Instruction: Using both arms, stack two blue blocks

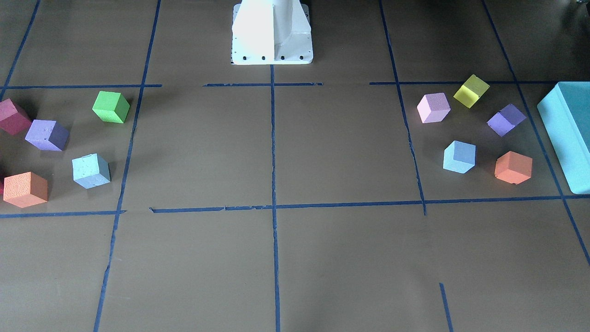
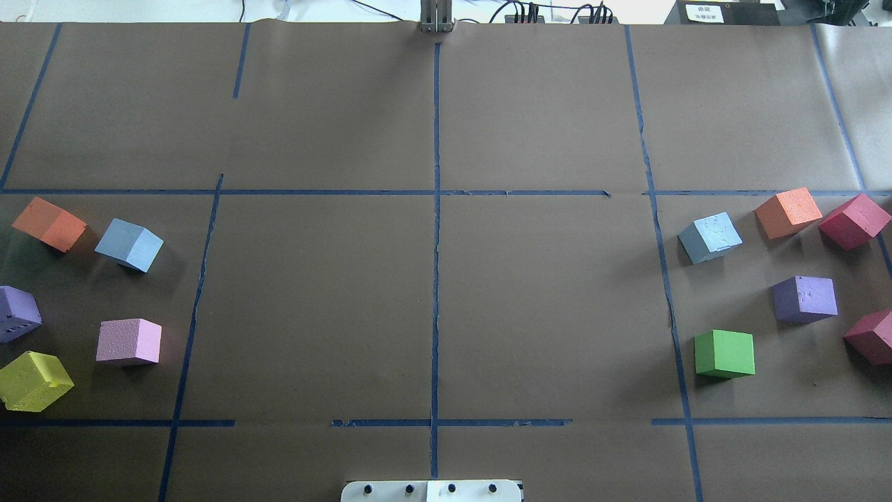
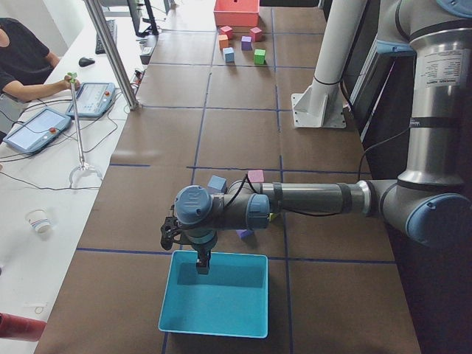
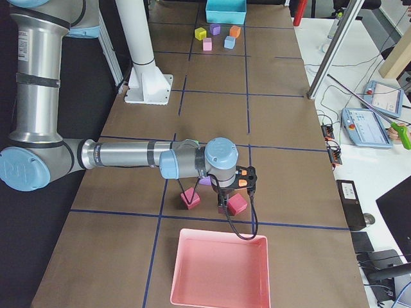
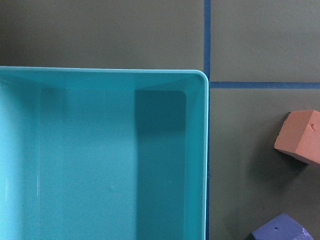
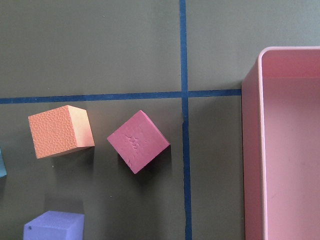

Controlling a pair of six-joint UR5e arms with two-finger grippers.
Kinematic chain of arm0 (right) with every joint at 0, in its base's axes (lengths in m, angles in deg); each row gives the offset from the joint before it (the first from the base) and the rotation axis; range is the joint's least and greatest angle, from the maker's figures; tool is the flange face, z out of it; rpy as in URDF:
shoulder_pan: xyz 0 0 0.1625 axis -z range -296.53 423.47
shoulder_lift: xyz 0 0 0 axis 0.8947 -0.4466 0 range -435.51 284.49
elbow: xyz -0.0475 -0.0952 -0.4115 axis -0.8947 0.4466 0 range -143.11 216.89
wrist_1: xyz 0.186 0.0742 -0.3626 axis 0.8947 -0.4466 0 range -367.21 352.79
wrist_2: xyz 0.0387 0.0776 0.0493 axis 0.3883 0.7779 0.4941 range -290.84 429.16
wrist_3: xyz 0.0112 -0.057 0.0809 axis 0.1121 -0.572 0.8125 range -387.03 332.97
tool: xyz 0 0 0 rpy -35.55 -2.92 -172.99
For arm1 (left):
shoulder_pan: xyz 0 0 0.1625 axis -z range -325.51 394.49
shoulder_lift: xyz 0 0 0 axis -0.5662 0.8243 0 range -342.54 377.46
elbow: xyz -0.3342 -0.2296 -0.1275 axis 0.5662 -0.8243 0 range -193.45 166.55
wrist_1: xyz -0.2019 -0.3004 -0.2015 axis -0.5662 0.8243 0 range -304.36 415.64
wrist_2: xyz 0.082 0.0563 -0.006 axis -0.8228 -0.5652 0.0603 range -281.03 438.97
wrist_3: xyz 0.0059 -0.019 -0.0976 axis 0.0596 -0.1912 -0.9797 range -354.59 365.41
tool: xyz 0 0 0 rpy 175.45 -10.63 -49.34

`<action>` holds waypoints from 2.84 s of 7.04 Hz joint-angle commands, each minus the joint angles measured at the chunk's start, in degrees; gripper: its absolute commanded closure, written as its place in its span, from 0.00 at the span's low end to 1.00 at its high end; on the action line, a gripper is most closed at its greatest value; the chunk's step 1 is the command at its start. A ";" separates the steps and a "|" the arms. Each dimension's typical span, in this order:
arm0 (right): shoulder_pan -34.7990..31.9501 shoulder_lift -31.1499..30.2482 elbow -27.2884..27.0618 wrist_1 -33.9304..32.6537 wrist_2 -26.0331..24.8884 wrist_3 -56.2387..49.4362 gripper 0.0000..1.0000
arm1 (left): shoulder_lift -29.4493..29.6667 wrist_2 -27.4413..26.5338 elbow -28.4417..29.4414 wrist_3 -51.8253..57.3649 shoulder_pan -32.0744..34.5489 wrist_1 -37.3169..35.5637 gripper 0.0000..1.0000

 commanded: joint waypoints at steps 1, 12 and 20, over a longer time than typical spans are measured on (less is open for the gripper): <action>-0.15 0.05 -0.09 -0.04 0.10 0.04 0.00 | 0.02 0.00 0.11 -0.09 -0.02 0.09 0.00; -0.15 -0.13 -0.27 0.05 0.36 0.92 0.00 | -0.07 0.00 0.46 0.00 -0.02 0.35 0.00; 7.72 7.96 -6.05 0.31 2.04 12.26 0.00 | -0.07 0.09 -0.77 -0.35 0.16 0.17 0.00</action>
